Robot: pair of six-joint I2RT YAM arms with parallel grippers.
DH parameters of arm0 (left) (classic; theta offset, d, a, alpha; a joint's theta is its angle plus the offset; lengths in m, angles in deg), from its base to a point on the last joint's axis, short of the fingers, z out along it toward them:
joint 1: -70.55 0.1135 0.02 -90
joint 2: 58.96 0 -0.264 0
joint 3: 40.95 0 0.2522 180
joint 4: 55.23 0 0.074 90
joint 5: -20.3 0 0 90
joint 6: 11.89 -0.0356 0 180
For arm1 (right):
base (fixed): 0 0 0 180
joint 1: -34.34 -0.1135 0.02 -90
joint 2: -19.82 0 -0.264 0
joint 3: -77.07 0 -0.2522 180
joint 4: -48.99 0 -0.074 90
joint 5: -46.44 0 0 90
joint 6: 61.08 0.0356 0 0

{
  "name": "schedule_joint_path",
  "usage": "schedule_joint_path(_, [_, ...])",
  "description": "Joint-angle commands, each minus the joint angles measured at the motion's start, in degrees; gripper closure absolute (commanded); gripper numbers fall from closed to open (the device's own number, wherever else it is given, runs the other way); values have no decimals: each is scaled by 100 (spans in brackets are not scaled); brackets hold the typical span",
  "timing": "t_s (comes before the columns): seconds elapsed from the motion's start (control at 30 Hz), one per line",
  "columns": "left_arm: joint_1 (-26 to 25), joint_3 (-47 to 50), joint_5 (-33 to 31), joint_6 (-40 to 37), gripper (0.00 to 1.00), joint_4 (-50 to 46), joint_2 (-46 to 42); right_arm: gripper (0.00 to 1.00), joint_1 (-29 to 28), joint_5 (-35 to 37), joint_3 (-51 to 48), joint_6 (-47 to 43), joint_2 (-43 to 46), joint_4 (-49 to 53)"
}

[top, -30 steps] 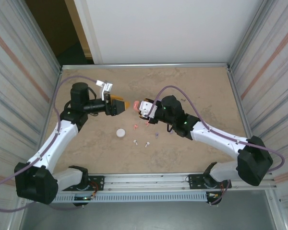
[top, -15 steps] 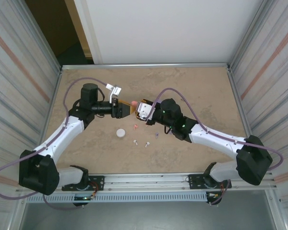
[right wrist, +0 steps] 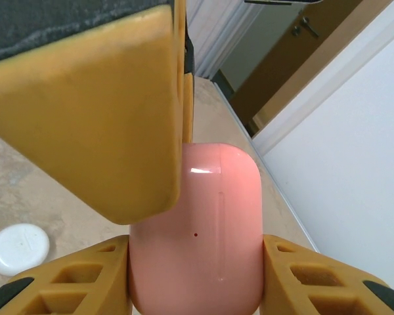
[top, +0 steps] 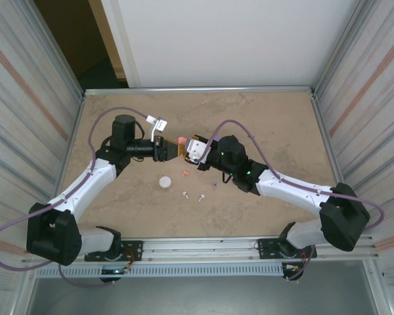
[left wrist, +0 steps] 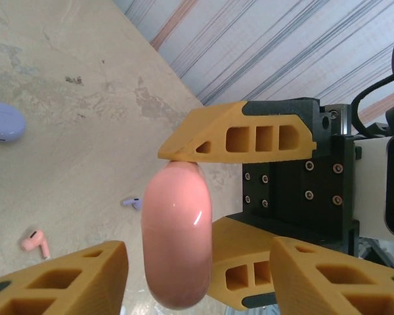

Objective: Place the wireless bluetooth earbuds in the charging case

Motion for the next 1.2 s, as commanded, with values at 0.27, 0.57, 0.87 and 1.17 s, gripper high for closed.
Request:
schedule_joint_path(0.27, [-22, 18, 209, -11, 56, 163, 42, 59, -80, 39, 72, 179, -85, -229])
schedule_joint_path(0.57, [-22, -9, 212, -29, 65, 141, 43, 59, -150, 83, 174, 196, -192, -239])
schedule_joint_path(0.87, [-22, -9, 213, -48, 67, 114, 42, 59, -156, 116, 215, 251, -237, -265])
schedule_joint_path(1.17, [-25, -19, 212, -59, 75, 105, 45, 59, -152, 144, 259, 328, -297, -281])
